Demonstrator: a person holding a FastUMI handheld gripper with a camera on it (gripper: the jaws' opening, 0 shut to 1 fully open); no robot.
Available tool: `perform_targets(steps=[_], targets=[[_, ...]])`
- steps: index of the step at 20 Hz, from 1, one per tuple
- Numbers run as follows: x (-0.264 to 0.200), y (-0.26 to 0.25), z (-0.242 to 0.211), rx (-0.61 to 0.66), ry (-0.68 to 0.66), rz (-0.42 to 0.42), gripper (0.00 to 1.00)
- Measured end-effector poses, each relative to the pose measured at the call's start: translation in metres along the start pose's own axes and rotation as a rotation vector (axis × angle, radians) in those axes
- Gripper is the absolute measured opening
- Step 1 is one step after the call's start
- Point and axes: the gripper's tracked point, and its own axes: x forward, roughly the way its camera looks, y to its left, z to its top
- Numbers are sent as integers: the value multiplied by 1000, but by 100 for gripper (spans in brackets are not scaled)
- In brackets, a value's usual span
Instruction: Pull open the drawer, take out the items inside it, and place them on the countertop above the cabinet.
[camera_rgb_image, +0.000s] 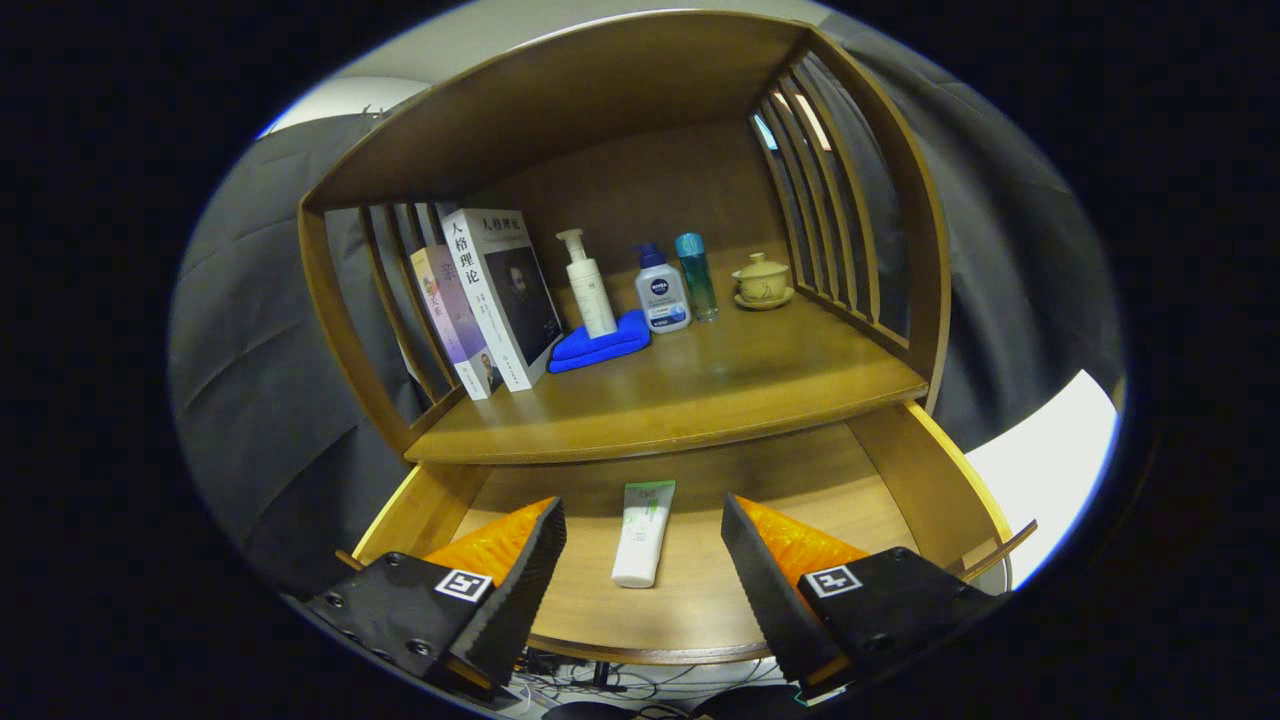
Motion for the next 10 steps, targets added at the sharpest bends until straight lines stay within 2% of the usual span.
perform_targets(steps=[4, 7, 8, 10], targets=[[19, -1, -4, -76, 56, -6, 97], [35, -6, 20, -314, 28, -82, 97], [43, 0, 23, -371, 39, -84, 97], [59, 16, 17, -385, 102, -44, 98]])
